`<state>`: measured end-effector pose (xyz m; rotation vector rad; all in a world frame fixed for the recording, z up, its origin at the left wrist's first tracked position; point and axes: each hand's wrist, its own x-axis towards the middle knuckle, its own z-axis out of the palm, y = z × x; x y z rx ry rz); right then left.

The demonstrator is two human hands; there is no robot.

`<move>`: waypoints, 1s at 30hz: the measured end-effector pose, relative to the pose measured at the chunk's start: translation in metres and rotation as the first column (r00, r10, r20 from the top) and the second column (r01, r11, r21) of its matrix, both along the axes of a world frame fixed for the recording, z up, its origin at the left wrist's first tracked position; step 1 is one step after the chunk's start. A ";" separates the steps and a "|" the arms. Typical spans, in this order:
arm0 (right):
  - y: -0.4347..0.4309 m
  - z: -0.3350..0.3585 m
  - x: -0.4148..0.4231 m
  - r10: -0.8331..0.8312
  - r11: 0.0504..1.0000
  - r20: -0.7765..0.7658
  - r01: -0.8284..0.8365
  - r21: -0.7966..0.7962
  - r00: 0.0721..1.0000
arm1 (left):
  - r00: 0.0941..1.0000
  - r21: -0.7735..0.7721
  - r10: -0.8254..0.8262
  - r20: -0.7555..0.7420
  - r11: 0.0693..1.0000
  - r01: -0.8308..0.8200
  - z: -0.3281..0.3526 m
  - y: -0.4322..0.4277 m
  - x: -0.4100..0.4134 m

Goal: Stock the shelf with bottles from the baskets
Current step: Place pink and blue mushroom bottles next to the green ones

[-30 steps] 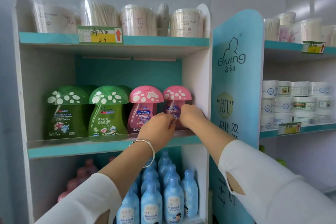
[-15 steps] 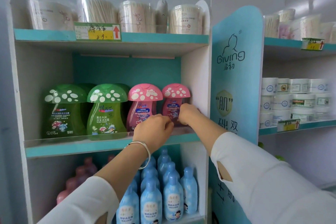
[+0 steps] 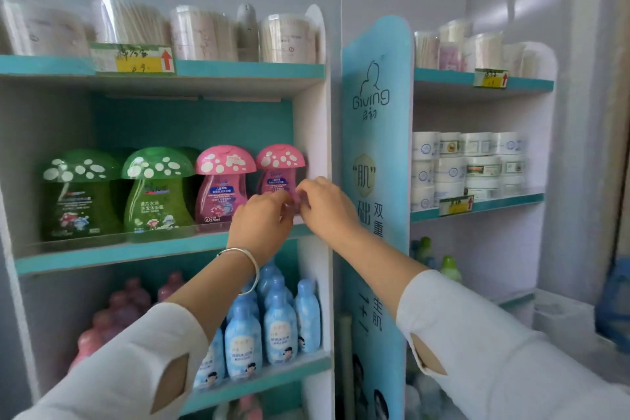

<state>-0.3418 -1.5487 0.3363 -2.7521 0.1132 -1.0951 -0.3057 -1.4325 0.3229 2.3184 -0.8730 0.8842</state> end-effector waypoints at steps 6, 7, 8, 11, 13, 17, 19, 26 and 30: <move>-0.040 -0.031 -0.064 -0.042 0.998 0.020 0.041 0.055 0.999 | 0.994 0.006 -0.104 -0.016 0.995 0.104 -0.021 -0.029 -0.042; -0.050 -0.041 -0.075 -0.047 0.995 0.000 0.047 0.088 0.999 | 0.990 0.017 -0.133 -0.042 0.991 0.134 -0.030 -0.037 -0.051; -0.061 -0.052 -0.086 -0.059 0.991 -0.027 0.062 0.115 0.998 | 0.985 0.031 -0.157 -0.067 0.987 0.159 -0.040 -0.046 -0.060; -0.095 -0.088 -0.127 -0.146 0.974 -0.147 0.168 0.151 0.978 | 0.969 0.109 -0.200 -0.149 0.970 0.217 -0.078 -0.076 -0.087; -0.117 -0.113 -0.157 -0.191 0.961 -0.222 0.229 0.158 0.956 | 0.950 0.174 -0.233 -0.210 0.947 0.271 -0.104 -0.097 -0.106; -0.160 -0.167 -0.208 -0.237 0.922 -0.373 0.328 0.204 0.897 | 0.917 0.310 -0.283 -0.282 0.878 0.365 -0.153 -0.139 -0.150; -0.178 -0.192 -0.232 -0.237 0.899 -0.455 0.372 0.233 0.858 | 0.902 0.360 -0.298 -0.312 0.842 0.402 -0.174 -0.159 -0.172; -0.213 -0.274 -0.296 -0.156 0.849 -0.744 0.473 0.235 0.650 | 0.835 0.465 -0.386 -0.391 0.700 0.542 -0.242 -0.208 -0.229; -0.217 -0.315 -0.309 -0.103 0.836 -0.853 0.509 0.204 0.511 | 0.797 0.490 -0.390 -0.460 0.637 0.595 -0.273 -0.218 -0.242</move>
